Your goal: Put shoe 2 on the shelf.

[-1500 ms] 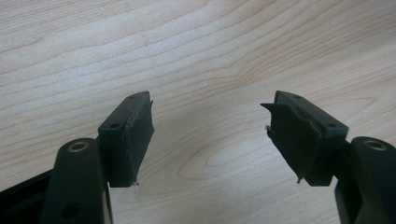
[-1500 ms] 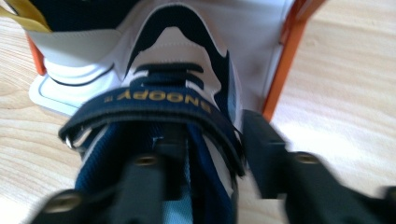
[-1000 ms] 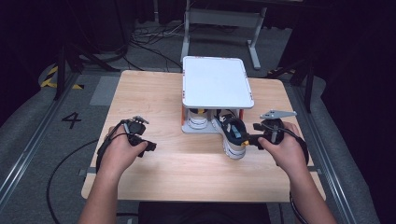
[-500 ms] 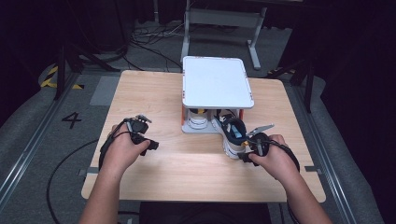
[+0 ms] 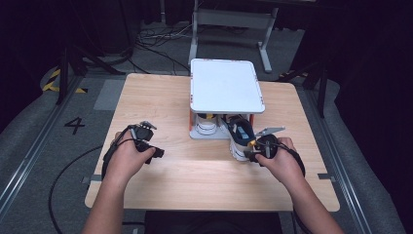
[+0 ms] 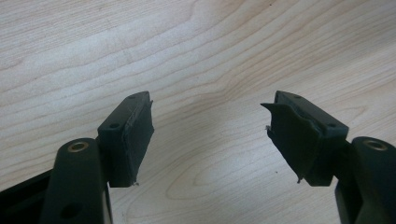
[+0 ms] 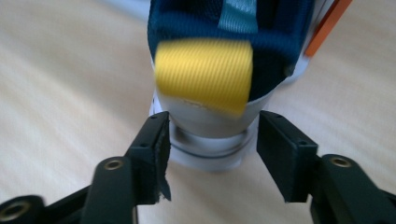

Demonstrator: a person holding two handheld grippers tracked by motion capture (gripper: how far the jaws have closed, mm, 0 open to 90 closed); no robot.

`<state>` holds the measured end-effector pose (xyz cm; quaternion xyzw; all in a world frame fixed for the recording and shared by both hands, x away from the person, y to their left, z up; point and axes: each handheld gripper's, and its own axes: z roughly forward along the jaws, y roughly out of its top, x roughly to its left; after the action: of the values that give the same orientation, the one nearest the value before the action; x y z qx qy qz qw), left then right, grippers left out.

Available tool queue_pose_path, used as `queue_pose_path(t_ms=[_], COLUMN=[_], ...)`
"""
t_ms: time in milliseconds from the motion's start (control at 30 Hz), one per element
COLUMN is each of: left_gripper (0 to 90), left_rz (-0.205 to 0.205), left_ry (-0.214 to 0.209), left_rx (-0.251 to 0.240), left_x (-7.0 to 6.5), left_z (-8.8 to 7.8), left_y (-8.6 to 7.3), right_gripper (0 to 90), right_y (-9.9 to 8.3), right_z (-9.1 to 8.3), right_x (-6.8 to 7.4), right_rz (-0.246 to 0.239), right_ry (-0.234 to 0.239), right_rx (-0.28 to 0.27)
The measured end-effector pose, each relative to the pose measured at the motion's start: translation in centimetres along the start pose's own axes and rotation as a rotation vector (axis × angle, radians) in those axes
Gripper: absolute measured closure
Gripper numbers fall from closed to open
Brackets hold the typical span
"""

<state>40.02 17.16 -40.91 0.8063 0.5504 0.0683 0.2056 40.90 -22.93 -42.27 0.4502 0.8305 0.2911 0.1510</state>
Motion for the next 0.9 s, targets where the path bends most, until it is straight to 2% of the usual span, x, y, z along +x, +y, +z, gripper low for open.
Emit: queue_pose_path(t_ms=[67, 100, 200, 300, 433, 567, 900], left_gripper=[30.8, 30.8, 30.8, 30.8, 30.8, 30.8, 30.8], left_rz=[0.000, 0.000, -0.011, -0.011, -0.010, -0.010, -0.017], left_ry=[0.002, 0.003, 0.000, 0.003, 0.002, 0.001, -0.001], left_rx=[0.001, 0.000, -0.007, -0.002, 0.004, 0.007, 0.009], left_x=[0.0, 0.0, 0.0, 0.3, 0.4, 0.3, 0.4], left_z=[0.0, -0.1, -0.2, -0.2, 0.0, 0.2, 0.2], left_y=[-0.1, -0.1, -0.2, -0.2, -0.2, -0.2, -0.2], right_gripper=[41.7, 41.9, 41.5, 41.6, 41.7, 42.1, 45.4], right_y=[0.6, 0.9, 1.7, 2.3, 2.7, 3.0, 3.4], right_z=[0.3, 0.5, 1.5, 2.4, 3.5, 4.4, 6.3], right_x=[0.1, 0.2, 0.1, -0.3, -0.7, -0.9, -0.5], right_rz=[0.031, 0.036, 0.028, 0.037, 0.061, 0.060, 0.073], right_ry=[0.016, 0.005, -0.015, -0.016, -0.011, -0.024, -0.051], right_rx=[-0.046, -0.068, -0.105, -0.136, -0.184, -0.223, -0.337])
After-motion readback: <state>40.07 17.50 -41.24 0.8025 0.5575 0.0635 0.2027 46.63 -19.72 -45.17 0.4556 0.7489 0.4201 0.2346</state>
